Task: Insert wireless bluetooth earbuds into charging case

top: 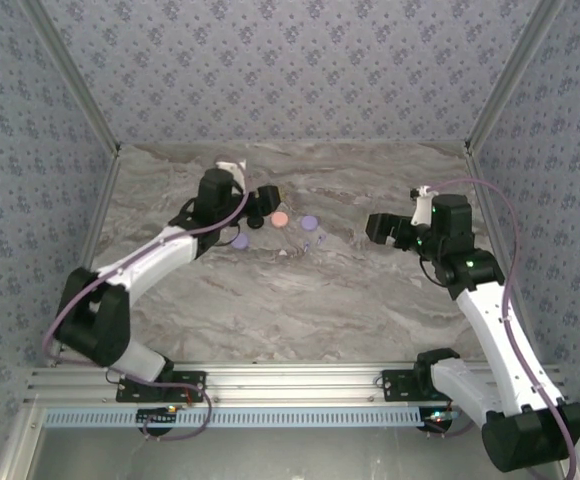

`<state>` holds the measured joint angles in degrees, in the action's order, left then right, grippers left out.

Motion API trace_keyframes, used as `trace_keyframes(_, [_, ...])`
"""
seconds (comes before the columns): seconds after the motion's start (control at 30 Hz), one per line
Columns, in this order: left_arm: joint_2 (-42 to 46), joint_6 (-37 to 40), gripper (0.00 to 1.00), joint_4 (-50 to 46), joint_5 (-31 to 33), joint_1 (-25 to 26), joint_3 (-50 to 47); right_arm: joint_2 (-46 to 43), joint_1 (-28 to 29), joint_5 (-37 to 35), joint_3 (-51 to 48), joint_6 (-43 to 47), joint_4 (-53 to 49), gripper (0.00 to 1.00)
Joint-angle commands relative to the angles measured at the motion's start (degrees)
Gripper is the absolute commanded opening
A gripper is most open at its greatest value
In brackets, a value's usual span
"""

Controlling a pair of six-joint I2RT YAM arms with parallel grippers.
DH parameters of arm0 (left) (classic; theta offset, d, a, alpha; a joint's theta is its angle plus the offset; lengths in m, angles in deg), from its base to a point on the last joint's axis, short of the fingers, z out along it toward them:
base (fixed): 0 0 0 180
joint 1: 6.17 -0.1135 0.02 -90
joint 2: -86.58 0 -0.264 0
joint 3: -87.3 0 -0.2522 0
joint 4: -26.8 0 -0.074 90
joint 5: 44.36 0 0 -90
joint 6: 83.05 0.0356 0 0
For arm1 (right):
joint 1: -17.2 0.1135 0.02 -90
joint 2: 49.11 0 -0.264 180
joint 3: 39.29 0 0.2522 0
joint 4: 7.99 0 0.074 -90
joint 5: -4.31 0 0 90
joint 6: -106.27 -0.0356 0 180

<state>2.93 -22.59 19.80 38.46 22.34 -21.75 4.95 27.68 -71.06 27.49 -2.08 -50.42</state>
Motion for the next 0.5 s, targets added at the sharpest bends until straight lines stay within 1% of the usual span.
trace_keyframes(0.0, [7.04, 3.03, 0.81, -1.49, 8.21, -1.44, -5.19, 3.95, 1.03, 3.38, 0.49, 0.46, 1.65, 1.0])
trace_keyframes(0.03, [8.98, 3.18, 0.85, -2.24, 8.9, -2.3, -6.55, 5.41, 2.24, 2.63, 1.18, 1.69, 1.77, 1.0])
trace_keyframes(0.1, [12.05, 2.76, 0.89, -4.22, 8.34, -4.59, -8.19, 8.36, 5.37, 0.53, 2.45, 4.39, 2.12, 1.0])
trace_keyframes(0.2, [15.18, 1.75, 0.92, -7.37, 5.58, -9.07, -9.63, 13.57, 11.21, -2.36, 4.93, 10.0, 3.36, 1.0])
trace_keyframes(0.33, [17.96, 0.49, 0.99, -9.55, 1.69, -14.63, -10.94, 22.88, 19.28, -3.94, 10.25, 18.47, 4.33, 1.0])
trace_keyframes(0.47, [19.56, -0.82, 0.99, -10.13, -2.88, -19.31, -12.33, 34.44, 25.0, -2.95, 19.84, 25.14, 1.86, 1.0])
